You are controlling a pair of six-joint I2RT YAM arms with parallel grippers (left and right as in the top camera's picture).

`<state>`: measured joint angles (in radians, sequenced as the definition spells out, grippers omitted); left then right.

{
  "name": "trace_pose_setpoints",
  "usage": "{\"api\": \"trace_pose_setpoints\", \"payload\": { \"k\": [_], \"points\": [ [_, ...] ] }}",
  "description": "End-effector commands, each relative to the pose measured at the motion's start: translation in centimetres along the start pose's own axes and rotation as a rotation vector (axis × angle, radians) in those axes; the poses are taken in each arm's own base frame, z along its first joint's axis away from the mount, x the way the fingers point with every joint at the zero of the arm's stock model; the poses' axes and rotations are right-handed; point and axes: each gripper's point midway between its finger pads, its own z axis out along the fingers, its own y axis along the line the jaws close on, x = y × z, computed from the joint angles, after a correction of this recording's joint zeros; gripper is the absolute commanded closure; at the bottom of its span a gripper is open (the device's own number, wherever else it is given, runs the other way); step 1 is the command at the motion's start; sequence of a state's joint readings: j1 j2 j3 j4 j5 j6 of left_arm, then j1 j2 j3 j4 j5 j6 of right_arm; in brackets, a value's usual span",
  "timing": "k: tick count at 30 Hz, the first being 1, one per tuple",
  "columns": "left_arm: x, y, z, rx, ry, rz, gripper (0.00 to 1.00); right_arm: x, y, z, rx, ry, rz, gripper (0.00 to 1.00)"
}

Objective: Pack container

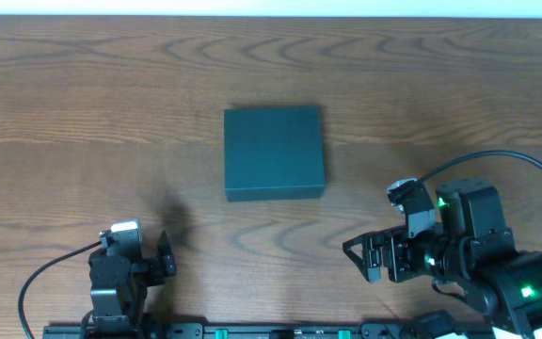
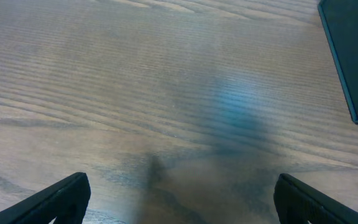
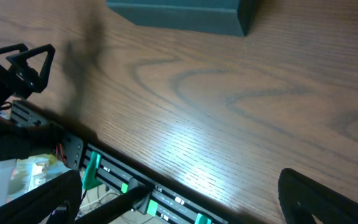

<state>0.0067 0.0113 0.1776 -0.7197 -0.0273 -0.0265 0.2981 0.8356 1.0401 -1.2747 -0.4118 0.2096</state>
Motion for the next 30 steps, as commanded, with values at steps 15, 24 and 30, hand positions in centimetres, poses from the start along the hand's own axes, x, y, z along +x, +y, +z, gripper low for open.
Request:
{"api": "trace_pose_setpoints", "payload": {
  "k": [15, 24, 30],
  "points": [
    [0.5, 0.2, 0.3, -0.012, 0.009, -0.013, 0.05, -0.3, -1.4, -0.1, 0.088, -0.017, -0.086, 0.0],
    [0.5, 0.2, 0.3, -0.012, 0.009, -0.013, 0.04, -5.0, -5.4, -0.3, 0.317, -0.35, -0.261, 0.01],
    [0.5, 0.2, 0.3, -0.012, 0.009, -0.013, 0.05, -2.7, -7.7, 3.7, 0.336, -0.421, -0.405, 0.01]
  ]
}}
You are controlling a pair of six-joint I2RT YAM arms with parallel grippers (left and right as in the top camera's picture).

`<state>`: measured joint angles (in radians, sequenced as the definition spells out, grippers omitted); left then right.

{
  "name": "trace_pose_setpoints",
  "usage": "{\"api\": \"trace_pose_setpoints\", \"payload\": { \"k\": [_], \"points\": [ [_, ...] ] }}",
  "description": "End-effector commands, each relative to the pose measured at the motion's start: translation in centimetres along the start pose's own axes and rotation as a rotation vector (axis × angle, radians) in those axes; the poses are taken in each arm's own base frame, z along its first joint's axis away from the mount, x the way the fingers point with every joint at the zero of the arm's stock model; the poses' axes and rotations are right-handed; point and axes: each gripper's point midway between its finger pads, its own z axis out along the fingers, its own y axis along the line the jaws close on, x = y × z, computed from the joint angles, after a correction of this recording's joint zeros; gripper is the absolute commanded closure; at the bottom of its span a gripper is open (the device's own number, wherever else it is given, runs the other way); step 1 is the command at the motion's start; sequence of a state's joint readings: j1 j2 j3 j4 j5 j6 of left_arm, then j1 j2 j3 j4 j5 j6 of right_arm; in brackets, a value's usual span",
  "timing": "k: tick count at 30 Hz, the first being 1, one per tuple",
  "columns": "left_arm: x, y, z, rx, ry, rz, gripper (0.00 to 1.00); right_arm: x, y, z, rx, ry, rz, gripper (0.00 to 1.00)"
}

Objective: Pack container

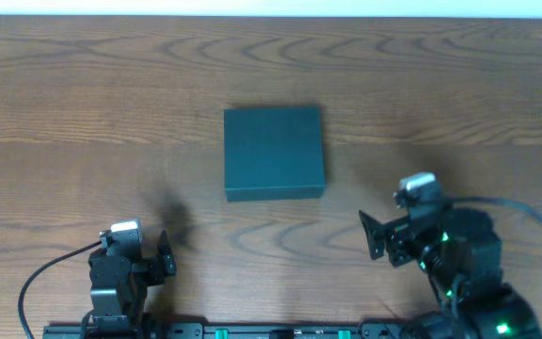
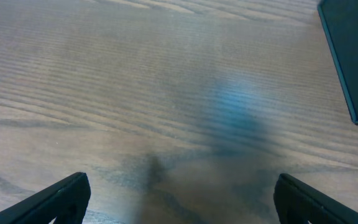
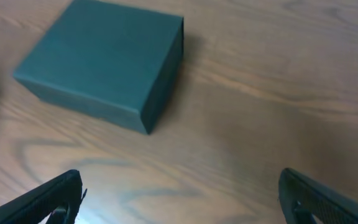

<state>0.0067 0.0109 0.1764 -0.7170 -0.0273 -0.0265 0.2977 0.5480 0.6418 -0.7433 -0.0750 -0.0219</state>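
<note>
A closed dark teal box [image 1: 274,152] lies flat near the middle of the wooden table [image 1: 64,113]. It also shows at the upper right edge of the left wrist view [image 2: 353,56] and in the upper left of the right wrist view [image 3: 101,59]. My left gripper [image 1: 132,252] rests low at the front left, open [image 2: 179,202], with only bare wood between its fingers. My right gripper [image 1: 412,226] sits at the front right, facing the box, open and holding nothing [image 3: 179,202]. No items to pack are in view.
The arms' mounting rail [image 1: 280,331] runs along the table's front edge. A cable [image 1: 50,268] loops beside the left arm and another [image 1: 534,217] beside the right arm. The table's far edge [image 1: 271,16] lies beyond the box.
My right arm has turned: its wrist camera looked along the front edge toward the left arm, and it now faces the box from nearer. It stays open. The left arm and box have not moved.
</note>
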Motion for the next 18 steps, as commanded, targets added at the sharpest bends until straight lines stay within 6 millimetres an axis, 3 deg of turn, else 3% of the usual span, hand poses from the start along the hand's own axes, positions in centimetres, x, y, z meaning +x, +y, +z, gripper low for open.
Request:
{"api": "trace_pose_setpoints", "payload": {
  "k": [1, 5, 11, 18],
  "points": [
    [0.6, 0.2, 0.3, -0.012, 0.012, -0.013, 0.04, 3.4, -0.4, 1.4, 0.023, 0.01, -0.085, 0.01],
    [0.5, 0.2, 0.3, -0.012, 0.011, -0.013, 0.05, 7.2, -0.4, 2.7, 0.023, 0.01, -0.085, 0.01],
    [0.5, 0.2, 0.3, -0.012, 0.011, -0.013, 0.05, 10.5, -0.5, 4.2, 0.026, -0.042, -0.088, 0.01],
    [0.5, 0.2, 0.3, -0.012, 0.011, -0.013, 0.05, 9.9, -1.1, 3.7, 0.066, -0.099, -0.094, 0.01]
  ]
}}
